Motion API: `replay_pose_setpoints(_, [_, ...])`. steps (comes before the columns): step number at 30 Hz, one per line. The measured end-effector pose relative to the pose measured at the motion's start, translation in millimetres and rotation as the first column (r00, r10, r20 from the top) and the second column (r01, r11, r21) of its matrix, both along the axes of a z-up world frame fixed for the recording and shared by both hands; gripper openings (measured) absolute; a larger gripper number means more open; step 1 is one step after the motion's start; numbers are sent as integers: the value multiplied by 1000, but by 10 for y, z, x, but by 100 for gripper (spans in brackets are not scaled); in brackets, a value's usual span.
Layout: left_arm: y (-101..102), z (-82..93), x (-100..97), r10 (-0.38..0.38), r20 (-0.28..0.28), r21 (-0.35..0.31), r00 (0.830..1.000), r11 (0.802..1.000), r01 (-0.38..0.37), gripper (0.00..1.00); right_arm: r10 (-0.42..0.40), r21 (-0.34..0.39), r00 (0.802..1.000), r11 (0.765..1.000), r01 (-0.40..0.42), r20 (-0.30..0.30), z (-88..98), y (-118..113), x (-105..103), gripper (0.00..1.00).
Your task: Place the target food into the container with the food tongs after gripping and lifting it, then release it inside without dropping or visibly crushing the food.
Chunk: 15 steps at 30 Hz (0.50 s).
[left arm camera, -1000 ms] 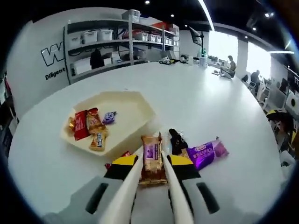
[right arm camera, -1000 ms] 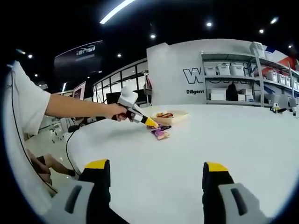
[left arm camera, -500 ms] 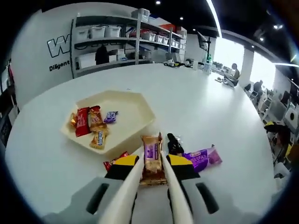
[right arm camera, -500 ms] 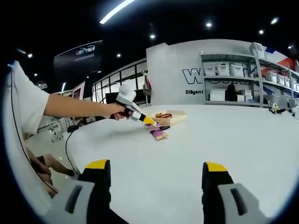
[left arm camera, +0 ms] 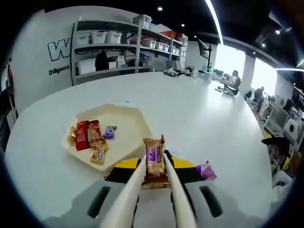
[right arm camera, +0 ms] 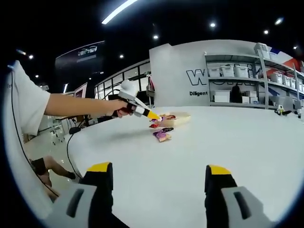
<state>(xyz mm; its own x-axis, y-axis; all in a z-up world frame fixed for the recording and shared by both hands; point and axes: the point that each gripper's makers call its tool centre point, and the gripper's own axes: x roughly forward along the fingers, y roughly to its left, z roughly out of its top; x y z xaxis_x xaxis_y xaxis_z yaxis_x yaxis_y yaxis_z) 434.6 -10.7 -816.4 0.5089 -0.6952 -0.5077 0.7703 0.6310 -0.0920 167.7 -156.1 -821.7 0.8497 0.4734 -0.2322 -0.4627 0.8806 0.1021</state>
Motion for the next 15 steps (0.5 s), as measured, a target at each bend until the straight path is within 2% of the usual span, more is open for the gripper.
replay_pose_setpoints(15, [-83, 104, 267, 26, 36, -13, 999, 1000, -25, 23, -10, 8, 1000, 1000, 10, -2, -23, -80, 35, 76])
